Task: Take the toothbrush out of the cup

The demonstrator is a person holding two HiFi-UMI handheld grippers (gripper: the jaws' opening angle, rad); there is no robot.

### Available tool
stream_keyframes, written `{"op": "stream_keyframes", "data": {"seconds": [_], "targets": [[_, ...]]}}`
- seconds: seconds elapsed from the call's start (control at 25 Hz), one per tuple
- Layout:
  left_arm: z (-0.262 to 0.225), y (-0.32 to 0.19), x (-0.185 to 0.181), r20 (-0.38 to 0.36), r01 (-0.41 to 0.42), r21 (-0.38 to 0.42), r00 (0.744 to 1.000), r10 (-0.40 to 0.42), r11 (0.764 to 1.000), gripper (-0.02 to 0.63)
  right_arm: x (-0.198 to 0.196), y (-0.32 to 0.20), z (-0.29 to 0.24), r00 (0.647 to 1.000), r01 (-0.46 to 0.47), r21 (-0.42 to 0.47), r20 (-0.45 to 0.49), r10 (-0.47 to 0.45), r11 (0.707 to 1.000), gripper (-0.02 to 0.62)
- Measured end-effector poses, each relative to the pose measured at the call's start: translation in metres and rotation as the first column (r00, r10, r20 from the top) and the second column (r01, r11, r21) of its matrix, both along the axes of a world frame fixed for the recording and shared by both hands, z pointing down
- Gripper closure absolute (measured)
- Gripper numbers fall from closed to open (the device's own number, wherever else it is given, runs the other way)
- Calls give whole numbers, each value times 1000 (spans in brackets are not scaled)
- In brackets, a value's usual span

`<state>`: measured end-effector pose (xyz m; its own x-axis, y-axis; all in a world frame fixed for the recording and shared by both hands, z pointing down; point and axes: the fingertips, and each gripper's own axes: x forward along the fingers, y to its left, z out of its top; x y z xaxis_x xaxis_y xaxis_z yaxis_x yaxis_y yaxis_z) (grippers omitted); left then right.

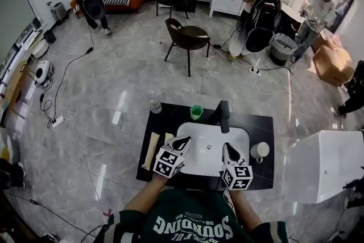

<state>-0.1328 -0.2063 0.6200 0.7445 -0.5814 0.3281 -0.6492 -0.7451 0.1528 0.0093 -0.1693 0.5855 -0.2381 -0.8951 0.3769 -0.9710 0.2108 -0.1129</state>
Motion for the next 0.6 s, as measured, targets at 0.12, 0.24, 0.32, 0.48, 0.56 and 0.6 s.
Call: {"op": "stream_keyframes", "data": {"seconds": [0.12,0.24,0.32,0.48,0.56,0.6], "targets": [[0,-2,-3,-2,5,3,1000,-5,1000,595,0,-2,-1,1000,5,4,1,-5,1000,555],[1,-1,-5,0,5,-2,1000,-5,1000,595,0,-2,-1,1000,6,5,0,-6,1000,555],[2,1,-5,3,4,-4,1000,-4,1000,595,3,-2,-2,1000,5,6,-2,-5,1000,555],[5,4,-3,2,4,-7,1000,-4,1000,595,8,-2,-3,1000,9,7,-12,-9,1000,555],[6,5,-2,1,4,-9,1000,-4,1000,595,9,-1,-2,1000,9,2,-18,-9,1000,555],[6,5,-2,2,4,-10,1000,-4,1000,595,9,-1,-1,1000,9,-2,-23,-9,1000,555]]}}
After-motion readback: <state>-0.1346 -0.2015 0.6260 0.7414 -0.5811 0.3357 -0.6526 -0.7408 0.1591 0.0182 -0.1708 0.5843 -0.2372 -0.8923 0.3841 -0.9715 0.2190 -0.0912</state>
